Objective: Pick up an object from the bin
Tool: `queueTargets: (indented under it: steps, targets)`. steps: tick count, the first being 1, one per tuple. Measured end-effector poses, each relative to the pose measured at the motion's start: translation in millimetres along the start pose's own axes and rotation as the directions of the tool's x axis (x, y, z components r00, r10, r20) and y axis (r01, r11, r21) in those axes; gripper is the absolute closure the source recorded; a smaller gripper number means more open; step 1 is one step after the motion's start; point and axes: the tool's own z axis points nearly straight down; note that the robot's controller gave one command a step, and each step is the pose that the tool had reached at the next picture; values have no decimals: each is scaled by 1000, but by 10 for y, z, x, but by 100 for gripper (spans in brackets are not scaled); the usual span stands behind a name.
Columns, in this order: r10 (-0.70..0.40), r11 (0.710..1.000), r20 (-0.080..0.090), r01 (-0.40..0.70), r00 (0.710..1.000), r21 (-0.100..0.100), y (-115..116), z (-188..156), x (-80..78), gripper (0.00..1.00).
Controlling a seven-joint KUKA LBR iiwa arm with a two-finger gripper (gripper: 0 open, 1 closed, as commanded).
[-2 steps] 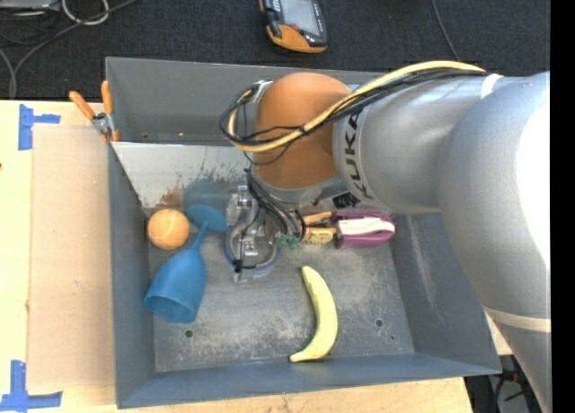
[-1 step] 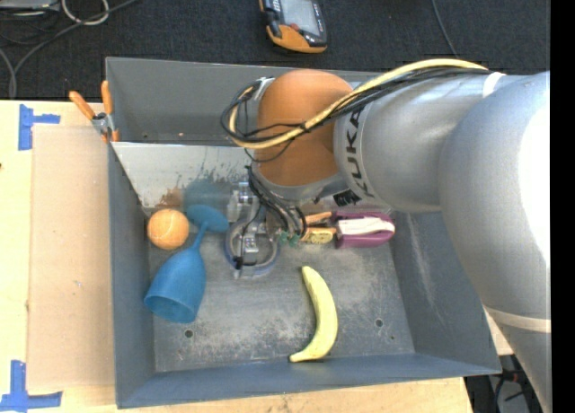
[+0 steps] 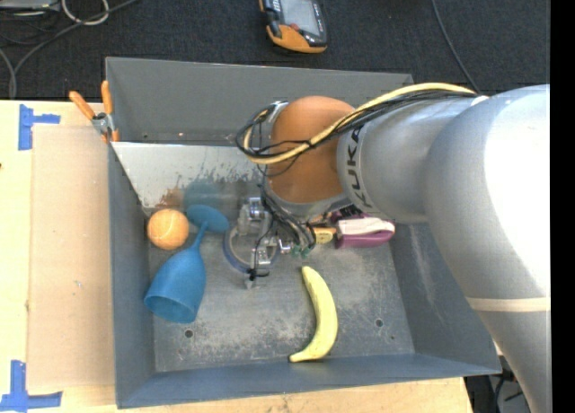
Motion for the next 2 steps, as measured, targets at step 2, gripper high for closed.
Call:
queueTargets:
  steps: [2]
  targets:
    - [5, 1000, 0, -5, 1000, -1, -8, -2, -1, 0]
